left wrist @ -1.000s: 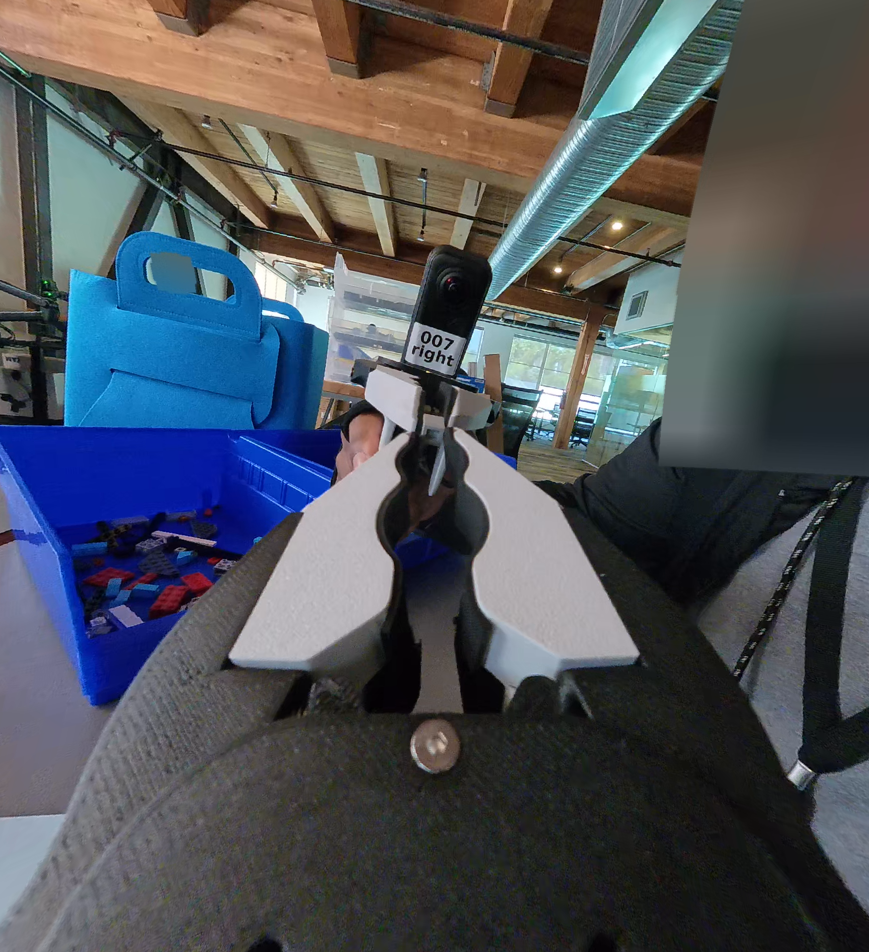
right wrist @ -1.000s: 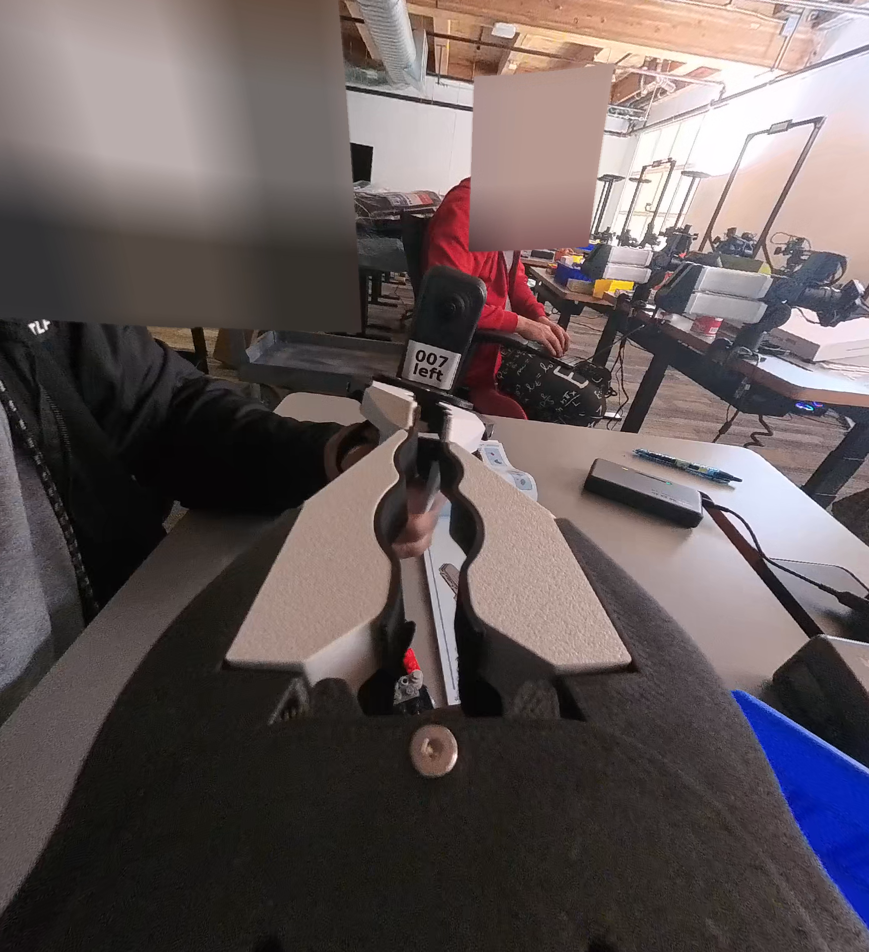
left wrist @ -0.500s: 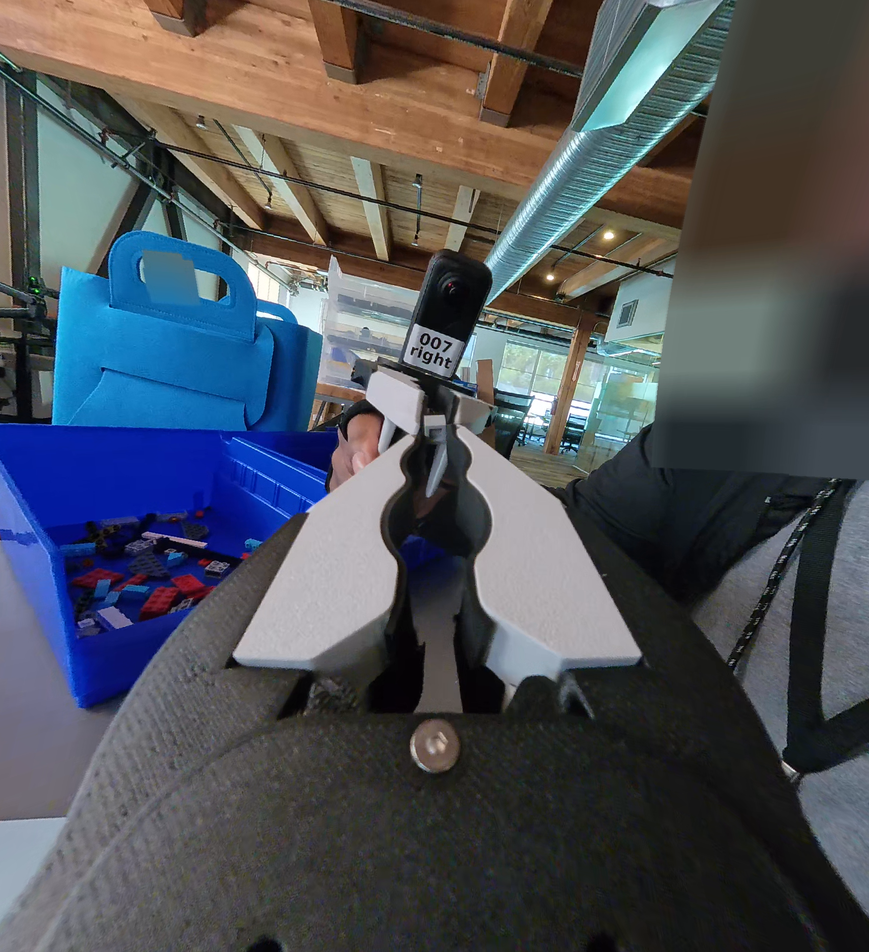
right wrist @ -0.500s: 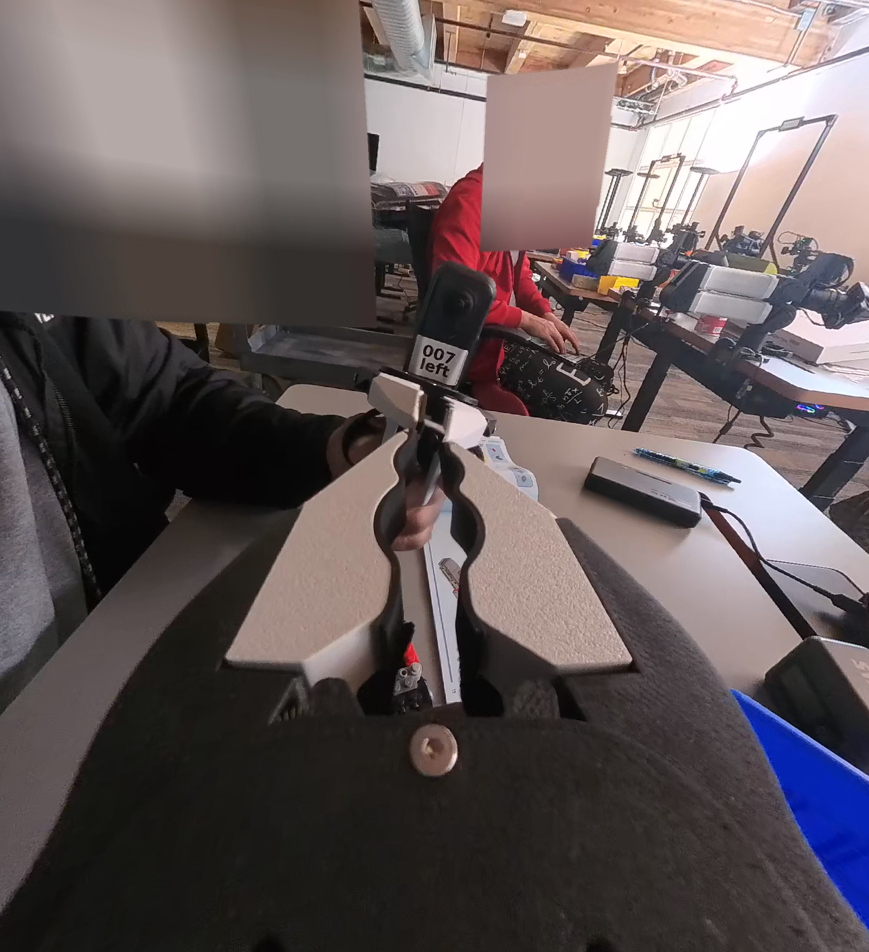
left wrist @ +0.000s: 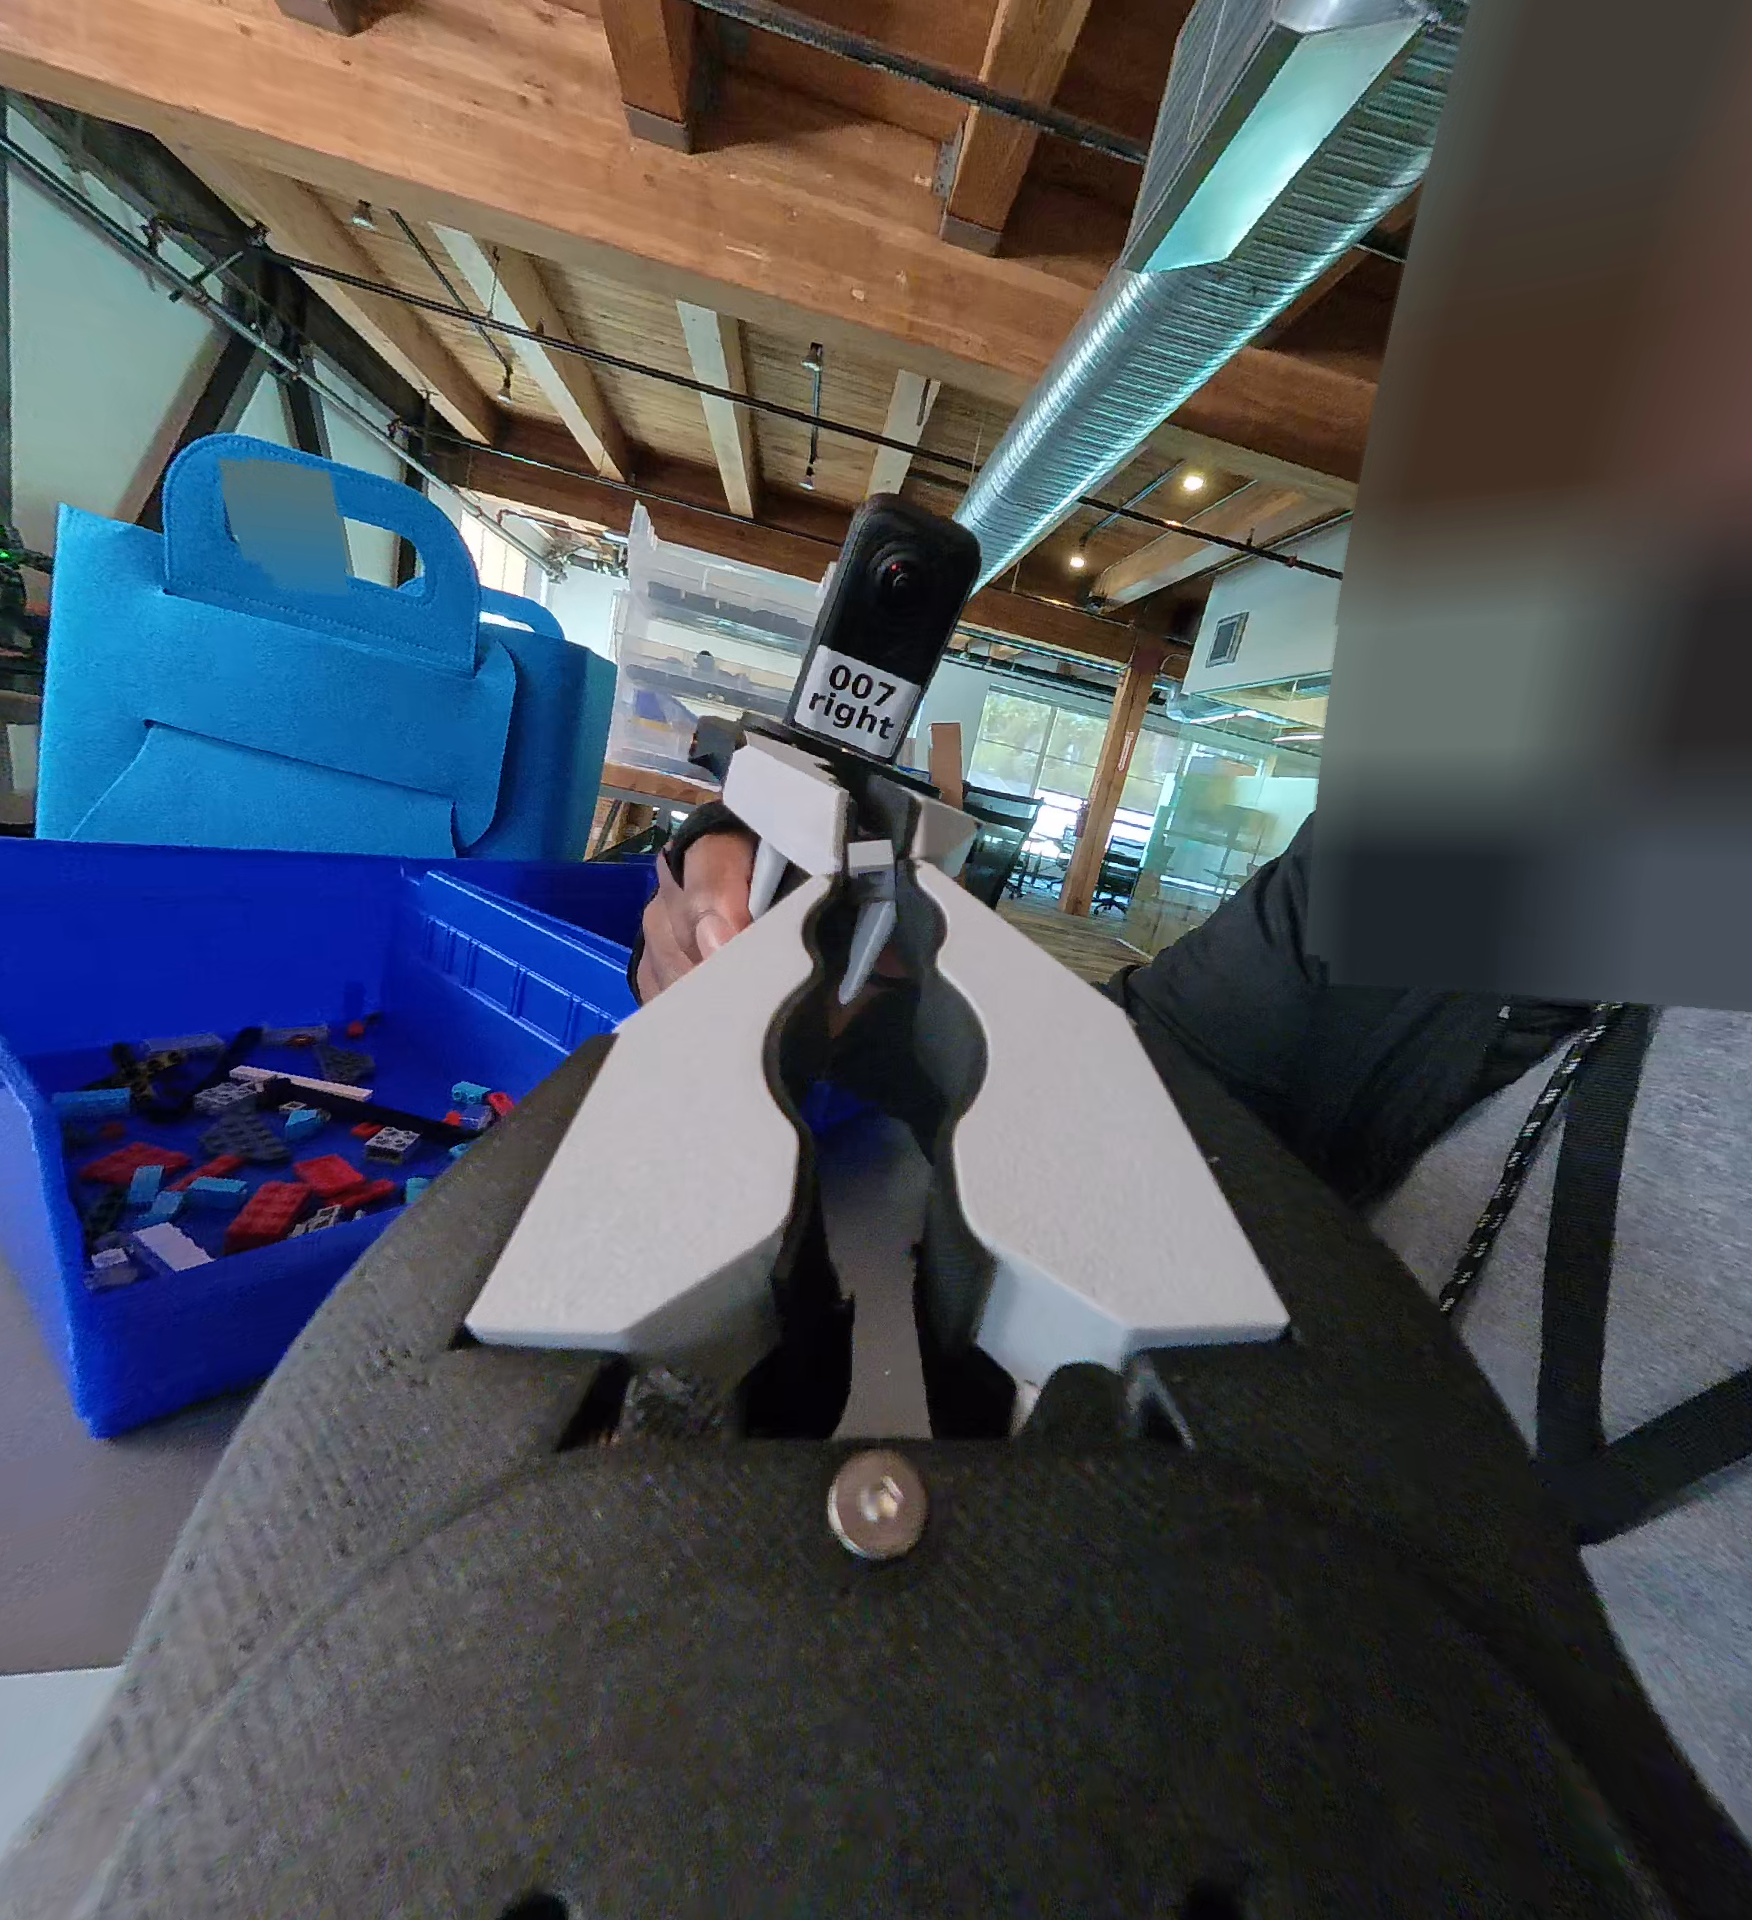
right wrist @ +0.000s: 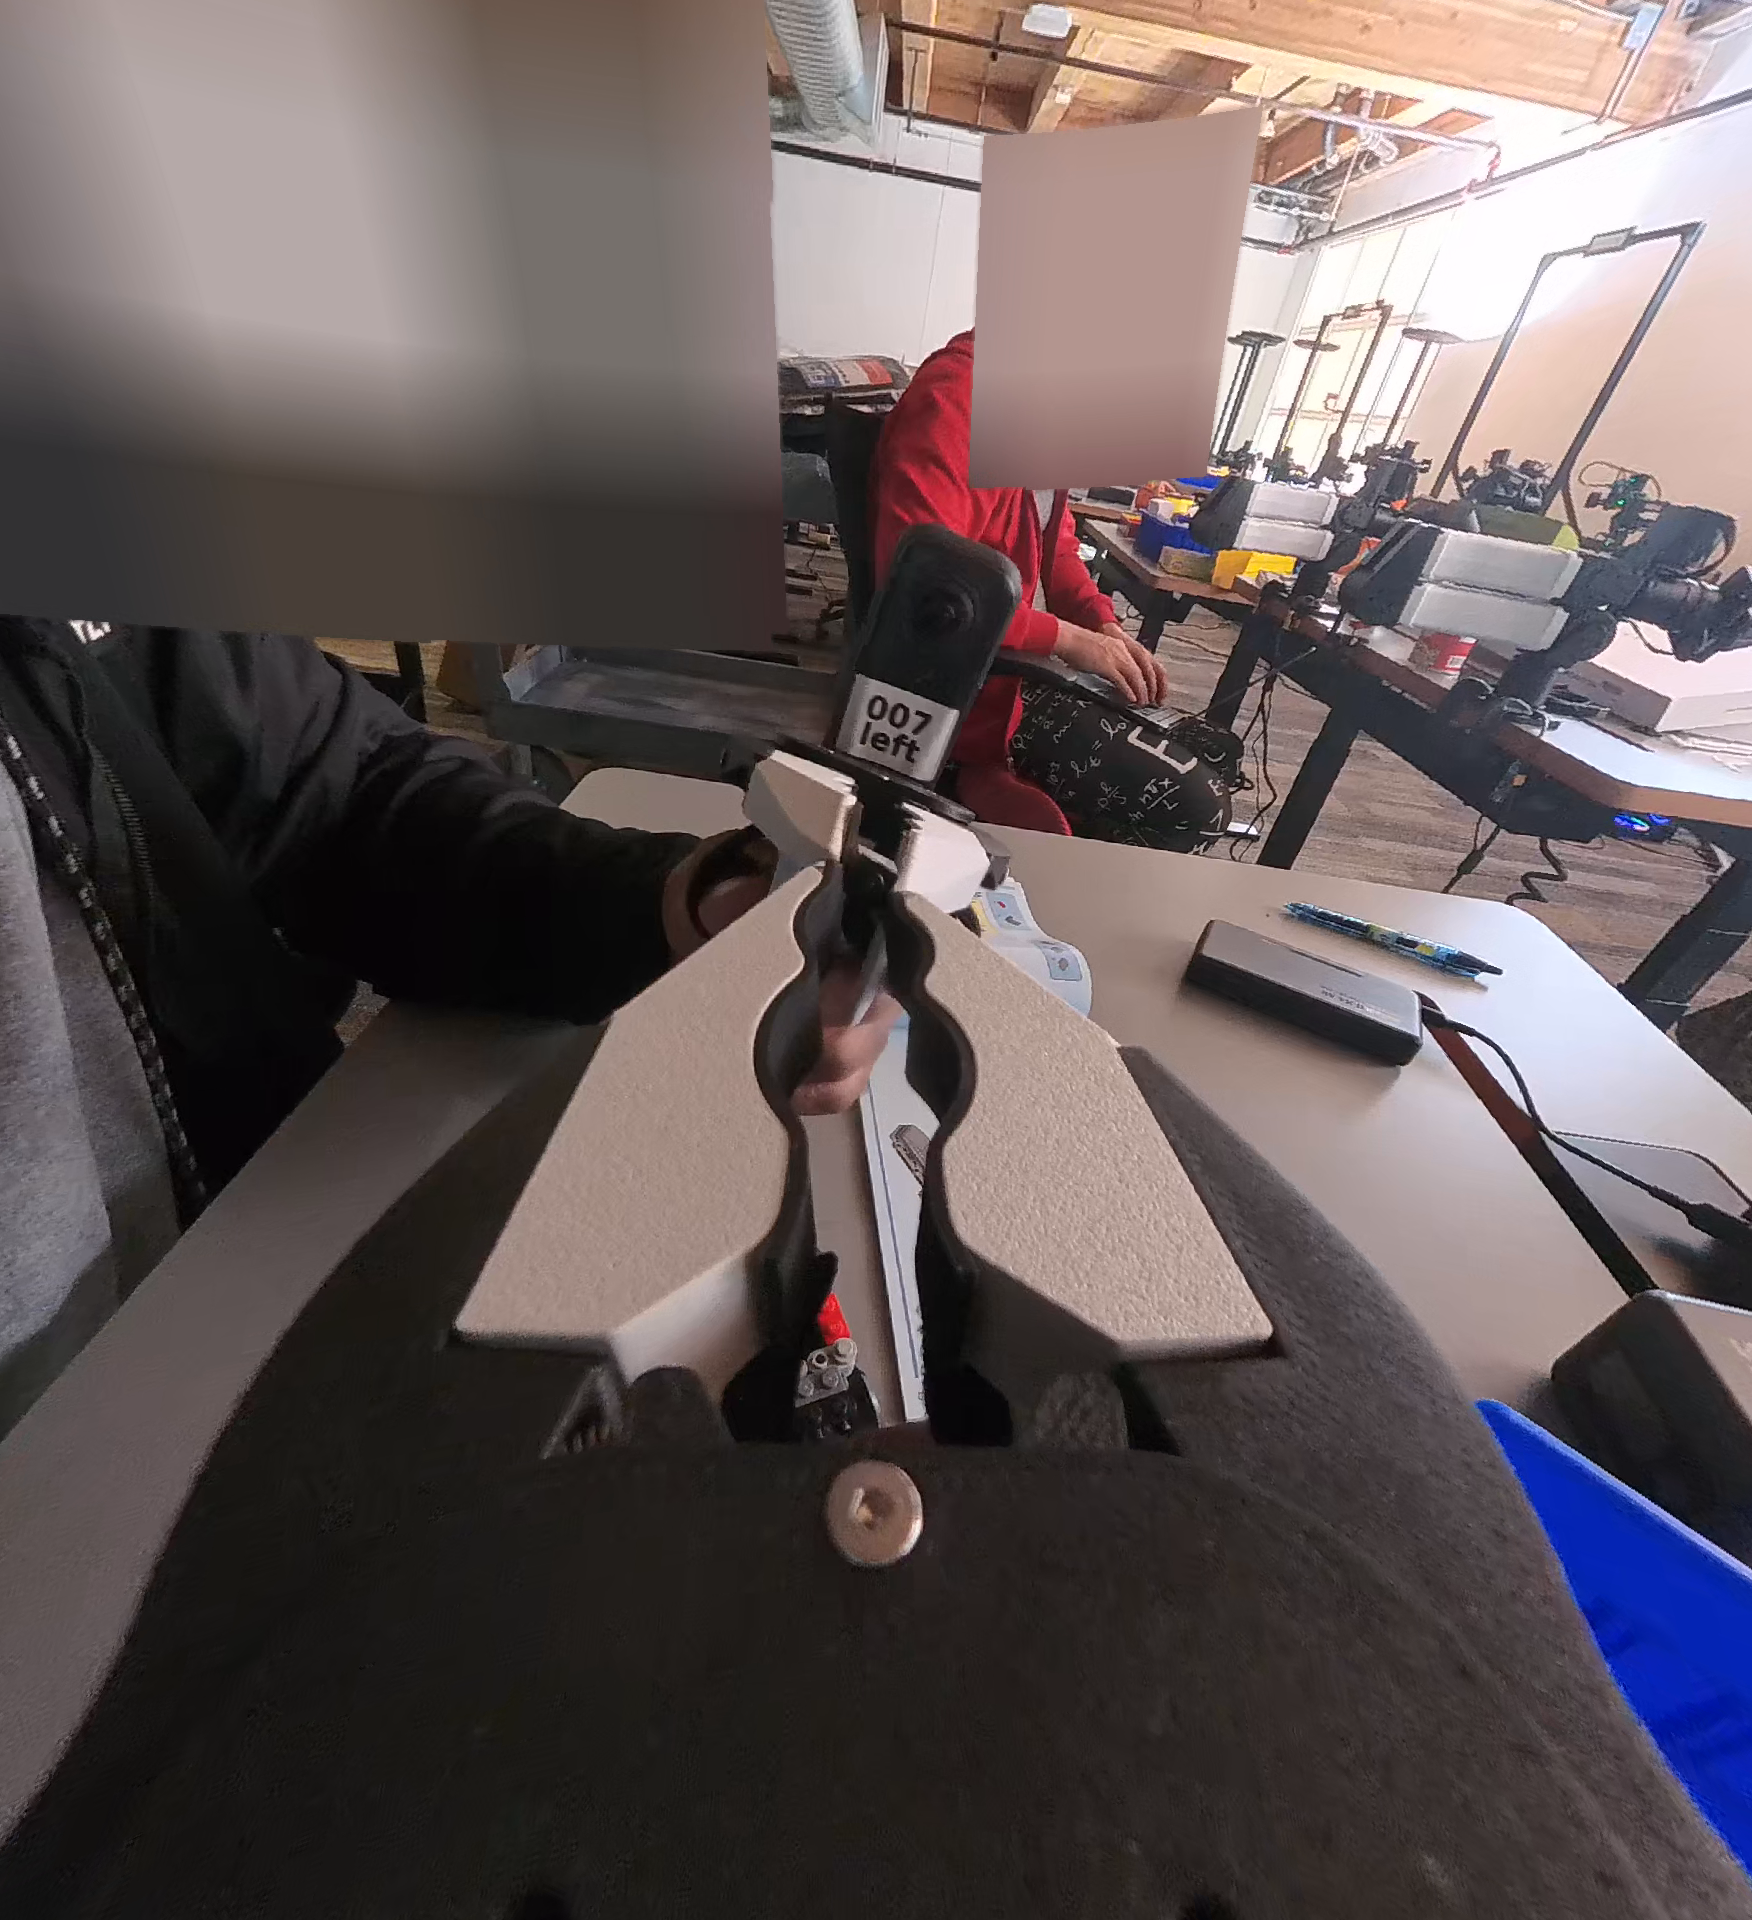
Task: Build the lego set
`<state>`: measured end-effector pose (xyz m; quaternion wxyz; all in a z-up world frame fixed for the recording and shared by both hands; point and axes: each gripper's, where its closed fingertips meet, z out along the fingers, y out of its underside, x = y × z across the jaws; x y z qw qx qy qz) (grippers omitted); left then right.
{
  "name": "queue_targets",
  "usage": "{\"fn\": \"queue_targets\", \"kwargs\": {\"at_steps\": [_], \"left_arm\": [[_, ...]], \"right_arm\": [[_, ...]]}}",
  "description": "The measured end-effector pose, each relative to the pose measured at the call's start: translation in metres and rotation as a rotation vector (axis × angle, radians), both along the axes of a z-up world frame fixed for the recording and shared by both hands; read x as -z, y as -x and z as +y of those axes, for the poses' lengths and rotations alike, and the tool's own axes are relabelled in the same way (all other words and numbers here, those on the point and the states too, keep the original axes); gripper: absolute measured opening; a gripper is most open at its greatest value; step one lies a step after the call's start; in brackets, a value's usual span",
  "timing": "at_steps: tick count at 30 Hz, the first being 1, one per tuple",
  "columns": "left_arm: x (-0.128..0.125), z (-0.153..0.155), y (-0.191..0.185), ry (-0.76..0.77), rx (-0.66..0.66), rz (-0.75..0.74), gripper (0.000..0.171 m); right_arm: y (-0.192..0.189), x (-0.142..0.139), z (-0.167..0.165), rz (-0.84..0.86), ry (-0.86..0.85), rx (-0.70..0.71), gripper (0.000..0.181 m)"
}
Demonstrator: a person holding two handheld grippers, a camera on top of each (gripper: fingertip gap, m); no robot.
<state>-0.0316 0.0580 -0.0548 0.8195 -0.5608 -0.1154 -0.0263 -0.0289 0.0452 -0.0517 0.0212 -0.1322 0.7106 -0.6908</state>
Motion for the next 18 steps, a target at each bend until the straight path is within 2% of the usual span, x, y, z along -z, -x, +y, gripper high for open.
{"fn": "queue_targets", "kwargs": {"at_steps": [18], "left_arm": [[0.0057, 0.0006, -0.0039, -0.036, 0.162, -0.136, 0.008]], "right_arm": [[-0.0036, 0.0058, 0.0003, 0.087, -0.017, -0.003, 0.007]]}}
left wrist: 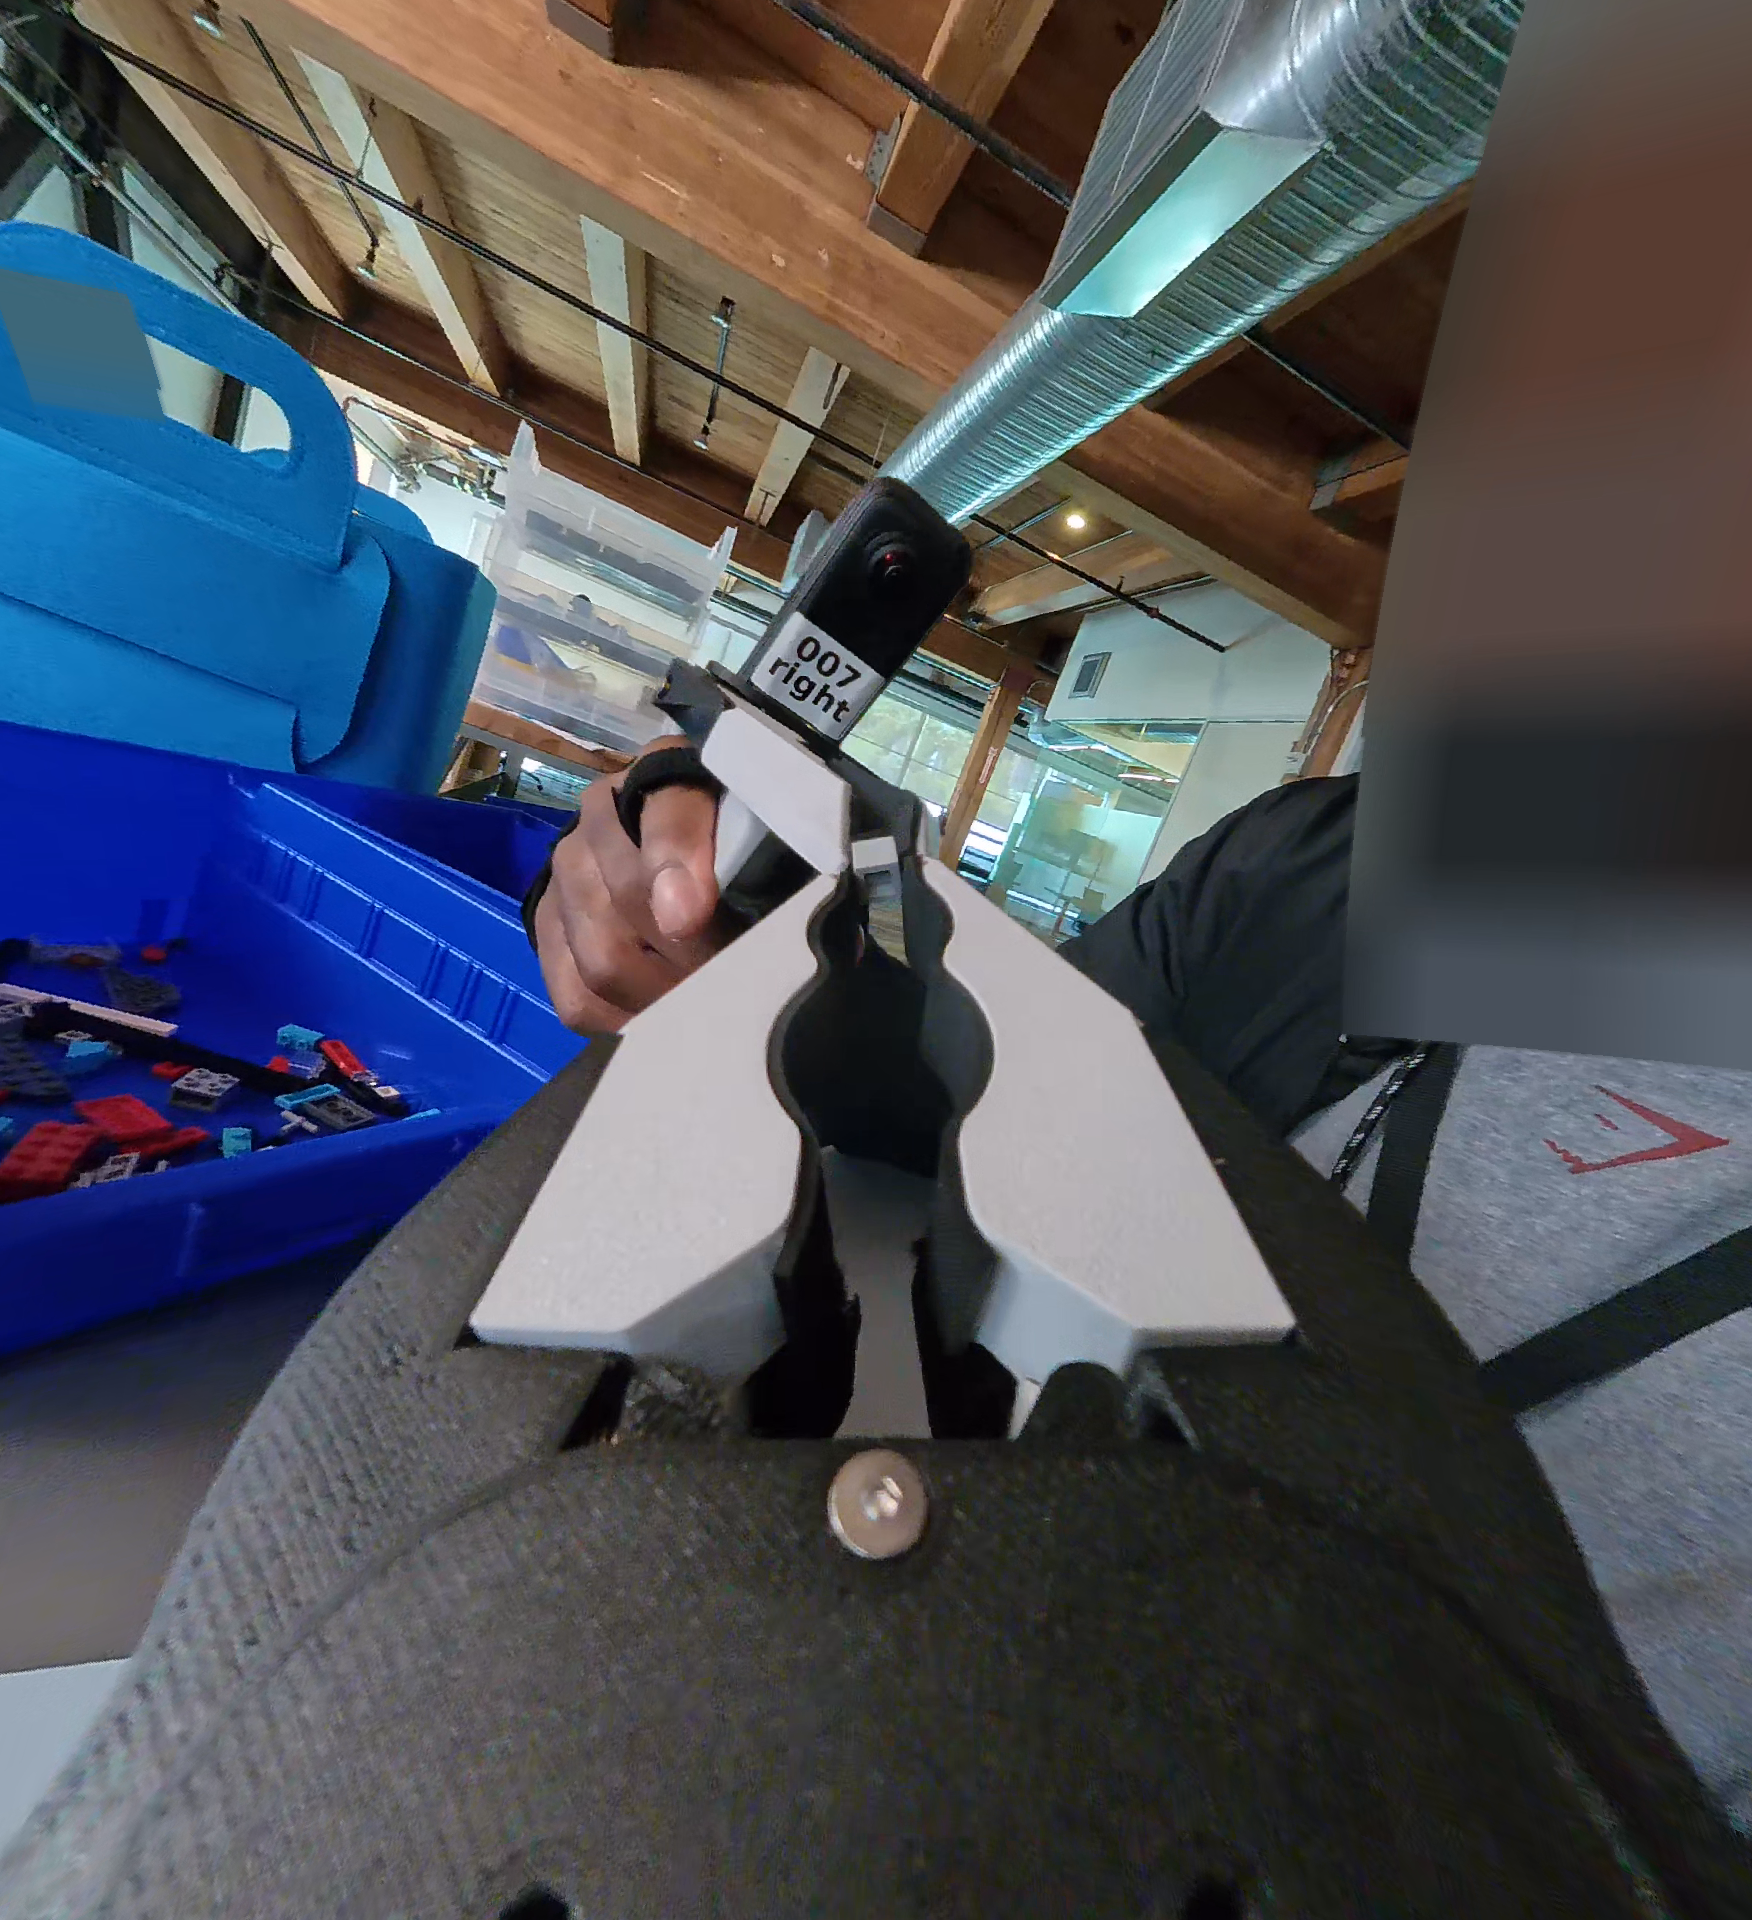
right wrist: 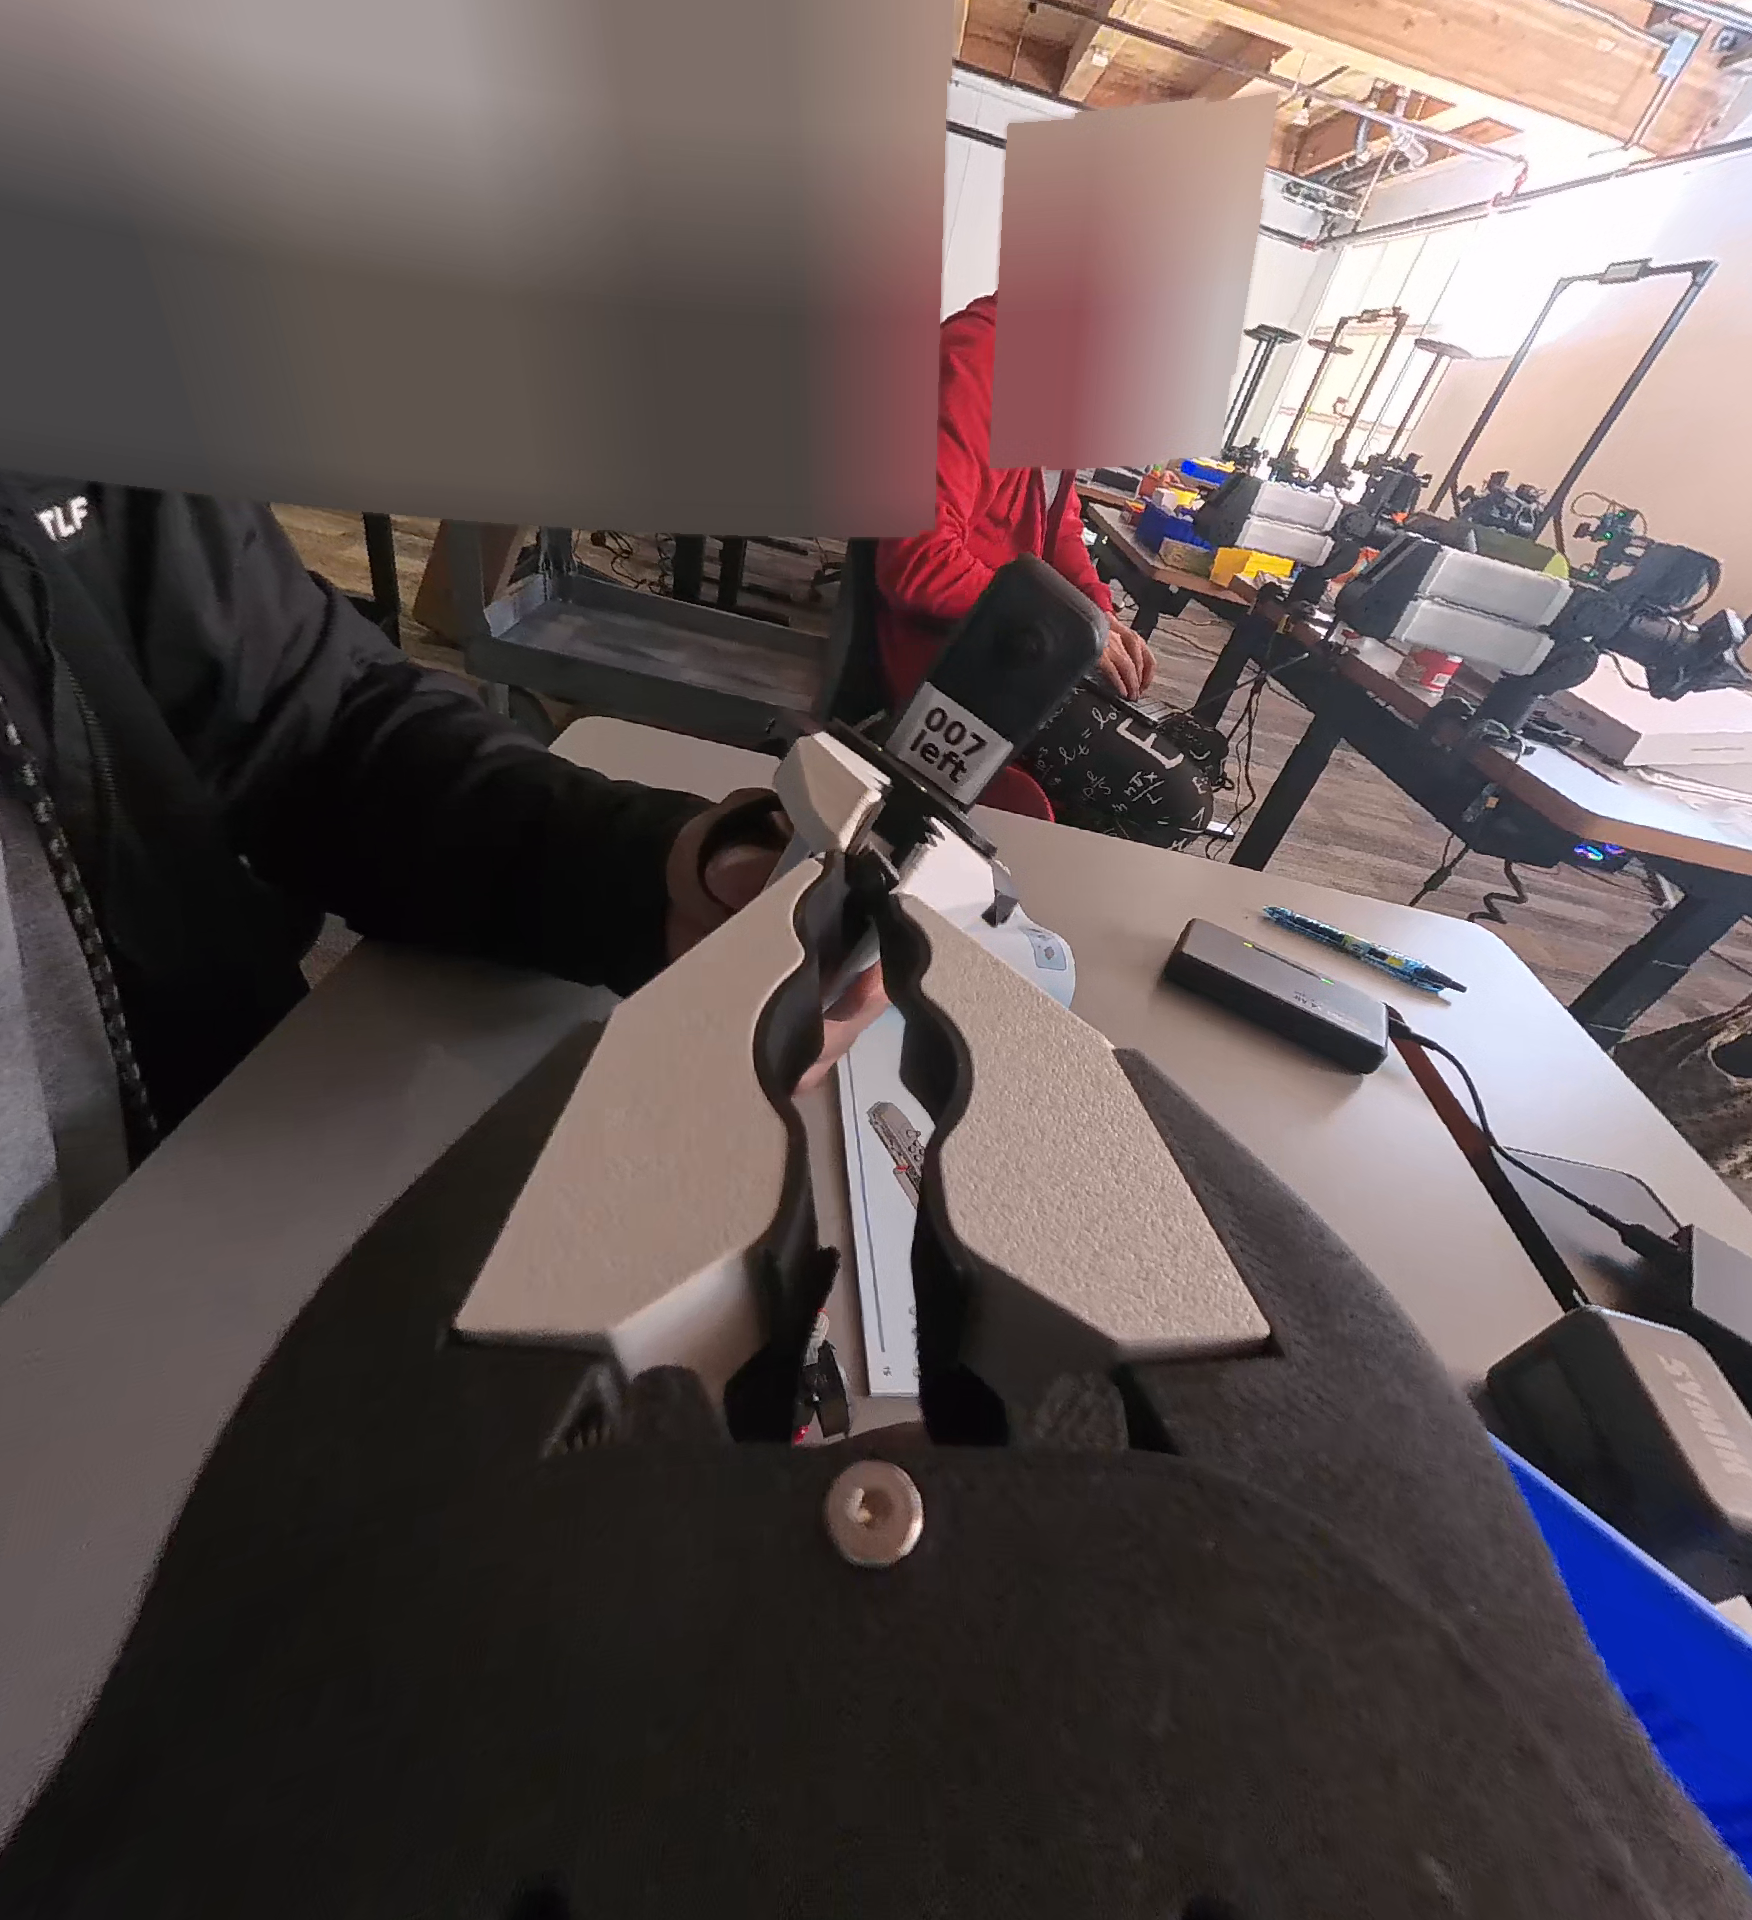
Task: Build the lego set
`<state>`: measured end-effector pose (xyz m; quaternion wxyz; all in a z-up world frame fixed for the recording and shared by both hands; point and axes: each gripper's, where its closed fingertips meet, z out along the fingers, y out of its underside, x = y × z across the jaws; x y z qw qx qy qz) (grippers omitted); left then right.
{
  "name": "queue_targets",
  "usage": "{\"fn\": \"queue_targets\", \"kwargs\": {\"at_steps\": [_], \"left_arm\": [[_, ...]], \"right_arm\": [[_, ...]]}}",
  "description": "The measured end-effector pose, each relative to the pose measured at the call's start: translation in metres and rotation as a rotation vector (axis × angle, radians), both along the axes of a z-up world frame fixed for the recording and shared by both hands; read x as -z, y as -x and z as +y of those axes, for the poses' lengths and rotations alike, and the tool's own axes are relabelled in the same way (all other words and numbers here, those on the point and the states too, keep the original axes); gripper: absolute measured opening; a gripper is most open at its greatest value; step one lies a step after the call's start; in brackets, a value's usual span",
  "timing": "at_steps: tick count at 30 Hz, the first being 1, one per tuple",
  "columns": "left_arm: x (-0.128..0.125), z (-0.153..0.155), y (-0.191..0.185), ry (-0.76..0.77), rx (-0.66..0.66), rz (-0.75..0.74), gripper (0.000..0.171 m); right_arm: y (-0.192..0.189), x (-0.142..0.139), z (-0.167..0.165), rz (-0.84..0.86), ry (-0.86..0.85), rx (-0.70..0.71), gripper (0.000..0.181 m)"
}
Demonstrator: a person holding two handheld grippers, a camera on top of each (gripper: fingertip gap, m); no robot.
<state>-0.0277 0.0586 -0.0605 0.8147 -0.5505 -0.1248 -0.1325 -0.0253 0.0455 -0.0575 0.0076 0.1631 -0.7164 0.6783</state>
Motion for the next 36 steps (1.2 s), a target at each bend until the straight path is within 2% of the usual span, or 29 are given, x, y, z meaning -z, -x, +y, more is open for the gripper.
{"fn": "queue_targets", "kwargs": {"at_steps": [3, 10, 18, 24, 36], "left_arm": [[0.0, 0.0, 0.002, 0.002, -0.014, 0.007, 0.008], [-0.002, -0.001, 0.002, 0.082, -0.144, 0.151, 0.008], [-0.001, 0.002, -0.001, 0.127, -0.183, 0.224, 0.008], [0.001, 0.005, -0.003, 0.148, -0.187, 0.25, 0.008], [0.002, 0.006, -0.005, 0.126, -0.131, 0.198, 0.008]], "right_arm": [[0.001, 0.001, 0.0, -0.001, -0.004, 0.008, 0.007], [0.003, -0.003, 0.0, -0.122, 0.012, -0.016, 0.012], [0.001, -0.005, 0.003, -0.155, 0.008, -0.049, 0.011], [-0.003, -0.003, 0.003, -0.138, -0.002, -0.063, 0.009], [-0.006, -0.002, 0.003, 0.047, 0.023, -0.017, 0.008]]}}
